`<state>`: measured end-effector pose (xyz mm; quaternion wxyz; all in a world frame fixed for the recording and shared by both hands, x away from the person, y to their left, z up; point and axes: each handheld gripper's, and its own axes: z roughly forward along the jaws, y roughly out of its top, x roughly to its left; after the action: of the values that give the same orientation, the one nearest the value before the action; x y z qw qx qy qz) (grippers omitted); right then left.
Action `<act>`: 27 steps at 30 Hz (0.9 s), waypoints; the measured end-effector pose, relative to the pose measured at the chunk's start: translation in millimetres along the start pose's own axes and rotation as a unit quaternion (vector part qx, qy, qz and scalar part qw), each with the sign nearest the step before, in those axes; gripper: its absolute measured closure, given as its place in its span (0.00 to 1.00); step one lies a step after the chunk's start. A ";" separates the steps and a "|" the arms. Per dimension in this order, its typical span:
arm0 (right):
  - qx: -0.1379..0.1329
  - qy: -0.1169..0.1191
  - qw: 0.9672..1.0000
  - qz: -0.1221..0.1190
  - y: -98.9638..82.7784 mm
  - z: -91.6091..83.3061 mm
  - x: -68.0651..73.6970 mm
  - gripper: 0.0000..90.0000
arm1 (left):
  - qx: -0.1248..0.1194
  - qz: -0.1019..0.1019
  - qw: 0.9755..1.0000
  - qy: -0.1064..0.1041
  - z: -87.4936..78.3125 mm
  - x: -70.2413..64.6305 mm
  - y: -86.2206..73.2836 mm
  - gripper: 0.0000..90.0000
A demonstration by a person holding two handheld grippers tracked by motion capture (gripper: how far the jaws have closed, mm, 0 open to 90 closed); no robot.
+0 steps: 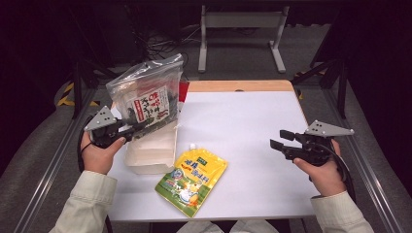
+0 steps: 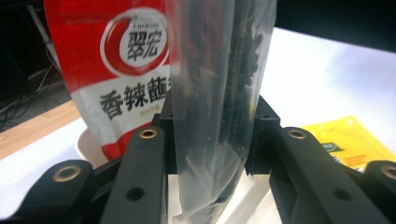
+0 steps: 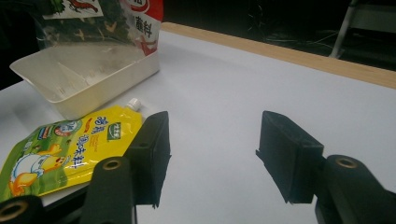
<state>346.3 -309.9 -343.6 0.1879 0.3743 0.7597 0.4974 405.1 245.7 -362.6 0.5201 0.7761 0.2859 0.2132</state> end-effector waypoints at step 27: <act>0.008 0.006 1.000 0.006 -3.2 5.4 1.3 0.46 | 0.045 -0.021 0.999 -0.002 16.8 10.5 -40.7 0.74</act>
<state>347.9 -306.4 -348.8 0.1775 0.3772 0.7625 0.4948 414.4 253.2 -406.3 0.4896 0.7931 0.3102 0.1872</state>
